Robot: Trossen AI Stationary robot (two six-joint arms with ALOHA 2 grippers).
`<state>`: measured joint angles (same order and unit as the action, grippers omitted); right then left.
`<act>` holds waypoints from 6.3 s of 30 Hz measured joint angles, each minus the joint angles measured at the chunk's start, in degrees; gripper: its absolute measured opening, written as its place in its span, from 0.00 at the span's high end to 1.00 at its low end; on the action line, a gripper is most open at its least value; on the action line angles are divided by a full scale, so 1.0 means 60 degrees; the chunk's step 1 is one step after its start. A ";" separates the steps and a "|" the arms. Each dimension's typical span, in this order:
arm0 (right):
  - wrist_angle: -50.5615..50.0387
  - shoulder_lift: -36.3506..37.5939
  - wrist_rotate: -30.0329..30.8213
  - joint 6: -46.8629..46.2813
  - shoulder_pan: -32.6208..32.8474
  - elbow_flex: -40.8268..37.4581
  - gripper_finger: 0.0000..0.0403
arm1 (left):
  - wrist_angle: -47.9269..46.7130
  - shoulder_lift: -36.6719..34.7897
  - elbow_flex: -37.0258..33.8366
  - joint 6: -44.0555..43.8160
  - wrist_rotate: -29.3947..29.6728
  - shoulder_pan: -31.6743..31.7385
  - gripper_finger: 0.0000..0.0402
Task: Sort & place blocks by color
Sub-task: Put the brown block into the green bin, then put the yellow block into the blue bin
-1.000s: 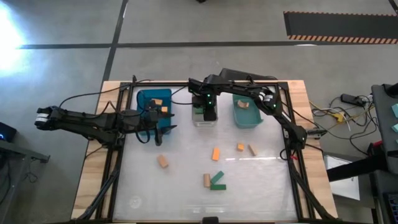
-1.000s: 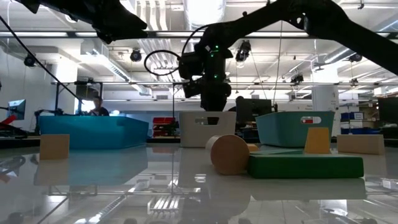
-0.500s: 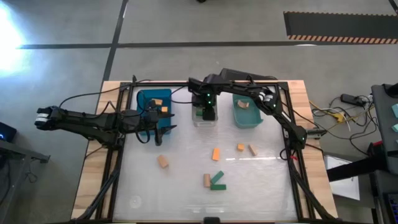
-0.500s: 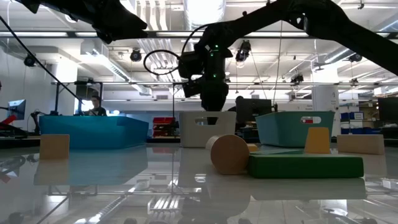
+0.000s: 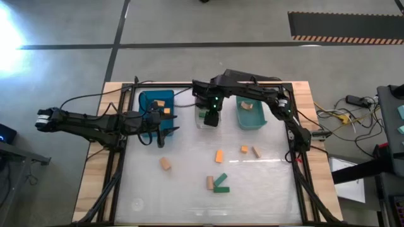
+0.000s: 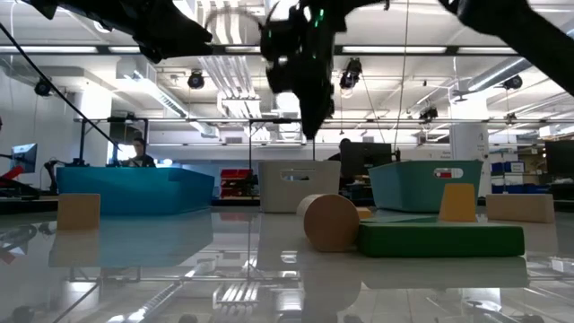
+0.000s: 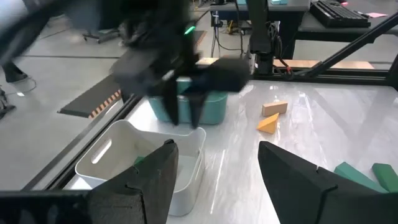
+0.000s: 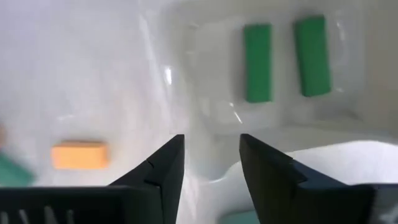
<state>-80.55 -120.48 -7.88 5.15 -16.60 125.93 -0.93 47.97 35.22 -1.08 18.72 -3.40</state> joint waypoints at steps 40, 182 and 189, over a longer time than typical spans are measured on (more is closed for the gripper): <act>0.4332 0.4590 0.2045 -0.5048 0.3876 -0.7568 0.70 | -0.0008 0.0000 -0.0069 -0.0015 -0.0004 0.0004 0.48; 0.3831 0.5966 0.4074 -0.7754 -0.2368 -1.0724 0.85 | 0.0084 0.0004 -0.0189 0.0259 0.0004 0.0000 0.48; 0.3801 0.5548 0.4086 -0.7751 -0.2417 -1.0592 0.74 | 0.0084 0.0004 -0.0189 0.0266 0.0004 0.0004 0.48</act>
<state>-57.74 -87.19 16.63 -41.36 -31.10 62.38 -0.43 47.99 34.09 0.51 18.74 -3.38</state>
